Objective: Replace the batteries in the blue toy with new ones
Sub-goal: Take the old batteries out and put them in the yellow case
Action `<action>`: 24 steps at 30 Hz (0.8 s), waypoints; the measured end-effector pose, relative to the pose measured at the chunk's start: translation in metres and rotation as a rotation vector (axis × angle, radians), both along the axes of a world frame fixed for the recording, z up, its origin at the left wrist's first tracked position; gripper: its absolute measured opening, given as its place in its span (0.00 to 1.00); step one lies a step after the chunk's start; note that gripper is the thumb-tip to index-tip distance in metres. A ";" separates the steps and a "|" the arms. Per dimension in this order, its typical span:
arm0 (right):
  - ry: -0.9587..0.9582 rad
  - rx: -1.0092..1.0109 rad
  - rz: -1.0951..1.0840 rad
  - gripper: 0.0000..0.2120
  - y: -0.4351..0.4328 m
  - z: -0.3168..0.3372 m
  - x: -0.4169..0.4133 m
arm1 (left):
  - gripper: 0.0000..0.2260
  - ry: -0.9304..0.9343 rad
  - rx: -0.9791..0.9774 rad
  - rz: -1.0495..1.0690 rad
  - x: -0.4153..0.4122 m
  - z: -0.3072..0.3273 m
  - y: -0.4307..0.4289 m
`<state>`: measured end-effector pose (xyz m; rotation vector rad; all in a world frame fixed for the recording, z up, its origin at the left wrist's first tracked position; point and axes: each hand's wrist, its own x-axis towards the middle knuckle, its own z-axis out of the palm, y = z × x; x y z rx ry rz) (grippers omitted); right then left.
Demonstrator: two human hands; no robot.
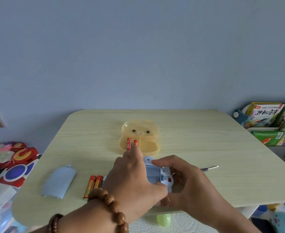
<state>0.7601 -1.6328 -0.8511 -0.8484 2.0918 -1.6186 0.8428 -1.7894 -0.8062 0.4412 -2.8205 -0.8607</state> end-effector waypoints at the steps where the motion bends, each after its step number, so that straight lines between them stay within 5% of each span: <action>1: -0.001 -0.003 0.003 0.33 0.000 0.000 0.000 | 0.25 -0.006 -0.004 0.004 0.000 0.000 0.002; 10: 0.023 -0.005 -0.002 0.31 0.000 -0.004 -0.002 | 0.30 -0.027 0.028 0.020 -0.002 -0.001 0.006; 16: 0.019 -0.005 0.022 0.32 0.000 -0.007 -0.005 | 0.19 -0.003 -0.040 -0.028 -0.001 0.000 0.009; 24: 0.002 -0.004 0.033 0.32 0.002 -0.010 -0.006 | 0.18 0.071 -0.140 -0.030 0.002 0.000 0.010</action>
